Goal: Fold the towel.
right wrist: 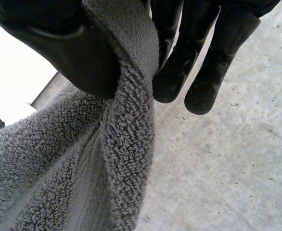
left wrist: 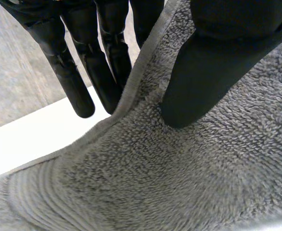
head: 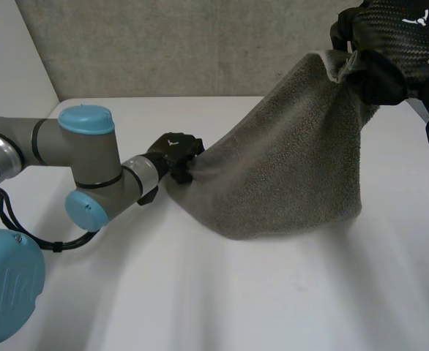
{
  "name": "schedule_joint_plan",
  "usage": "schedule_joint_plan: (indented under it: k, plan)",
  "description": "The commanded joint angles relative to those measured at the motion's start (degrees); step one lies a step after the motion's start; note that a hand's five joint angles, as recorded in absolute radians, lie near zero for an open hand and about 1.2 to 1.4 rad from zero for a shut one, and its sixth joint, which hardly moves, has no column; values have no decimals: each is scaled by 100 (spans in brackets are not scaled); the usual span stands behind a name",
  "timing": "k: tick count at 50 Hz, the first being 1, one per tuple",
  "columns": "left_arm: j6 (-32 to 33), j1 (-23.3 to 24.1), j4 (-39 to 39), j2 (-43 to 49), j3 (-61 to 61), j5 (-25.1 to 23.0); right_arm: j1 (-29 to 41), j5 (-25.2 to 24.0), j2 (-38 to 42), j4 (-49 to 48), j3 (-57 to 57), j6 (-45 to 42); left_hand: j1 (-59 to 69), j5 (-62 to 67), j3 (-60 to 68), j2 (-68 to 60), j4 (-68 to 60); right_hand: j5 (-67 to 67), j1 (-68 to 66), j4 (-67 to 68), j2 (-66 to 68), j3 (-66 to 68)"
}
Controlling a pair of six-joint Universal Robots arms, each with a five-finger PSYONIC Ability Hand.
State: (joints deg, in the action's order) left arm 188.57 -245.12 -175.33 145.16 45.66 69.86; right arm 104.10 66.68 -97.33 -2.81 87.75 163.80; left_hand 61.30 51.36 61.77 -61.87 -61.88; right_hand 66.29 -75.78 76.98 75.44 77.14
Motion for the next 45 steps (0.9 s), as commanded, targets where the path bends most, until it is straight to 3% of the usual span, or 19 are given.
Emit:
schedule_joint_plan:
  k: [1, 10, 13, 15, 17, 21, 24, 29, 31, 32, 33, 34, 38, 45]
  plan:
    - [4, -9, -141, 56, -566, 457, -223, -155, 248, -18, -118, -41, 1870, 1864, 1823, -1813, -1812, 371, -422, 302, 456, 286]
    - [4, -18, -1064, 92, -1965, 1214, -276, -32, 1639, -484, -1296, -33, 1870, 1864, 1823, -1813, -1812, 371, -422, 302, 456, 286]
    - [-5, -18, -1624, 22, -2778, 1581, -268, 240, 2122, -844, -2298, -42, 1870, 1864, 1823, -1813, -1812, 371, -422, 302, 456, 286]
    - [4, -18, -1899, -40, -3125, 1821, -250, 791, 2236, -1465, -3077, 98, 1870, 1864, 1823, -1813, -1812, 371, -422, 302, 456, 286]
    - [4, -9, -2275, -329, -3554, 2144, -250, 1029, 2245, -1799, -3237, 169, 1870, 1864, 1823, -1813, -1812, 371, -422, 302, 456, 286]
    - [-13, 0, -2347, -699, -3362, 2234, -259, 1268, 2227, -2320, -3273, 354, 1870, 1864, 1823, -1813, -1812, 371, -422, 302, 456, 286]
    - [-40, 8, -2094, -1076, -2655, 2243, -303, 1154, 2210, -2241, -3115, 565, 1870, 1864, 1823, -1813, -1812, 371, -422, 302, 456, 286]
    - [-49, -27, -1697, -1657, -884, 2216, -303, 469, 2201, -1380, -2562, 600, 1870, 1864, 1823, -1813, -1812, 371, -422, 302, 456, 286]
    - [-40, -71, -1671, -1807, -225, 2190, -303, -196, 2245, -846, -2168, 521, 1870, 1864, 1823, -1813, -1812, 371, -422, 302, 456, 286]
    - [-31, -88, -1671, -1937, 411, 2181, -303, -199, 2245, -844, -2166, 521, 1870, 1864, 1823, -1813, -1812, 371, -422, 302, 456, 286]
    - [-22, -106, -1671, -2043, 1026, 2181, -303, -504, 2280, -644, -1931, 416, 1870, 1864, 1823, -1813, -1812, 371, -422, 302, 456, 286]
    - [-22, -106, -1671, -2044, 1032, 2181, -294, -681, 2315, -494, -1659, 268, 1870, 1864, 1823, -1813, -1812, 371, -422, 302, 456, 286]
    - [4, -141, -1741, -2141, 2522, 2163, -303, -841, 2499, -335, -1105, -145, 1870, 1864, 1823, -1813, -1812, 371, -422, 302, 456, 286]
    - [13, -123, -1776, -2027, 3845, 1961, -303, -516, 3010, -229, -171, -973, 1870, 1864, 1823, -1813, -1812, 371, -422, 302, 456, 286]
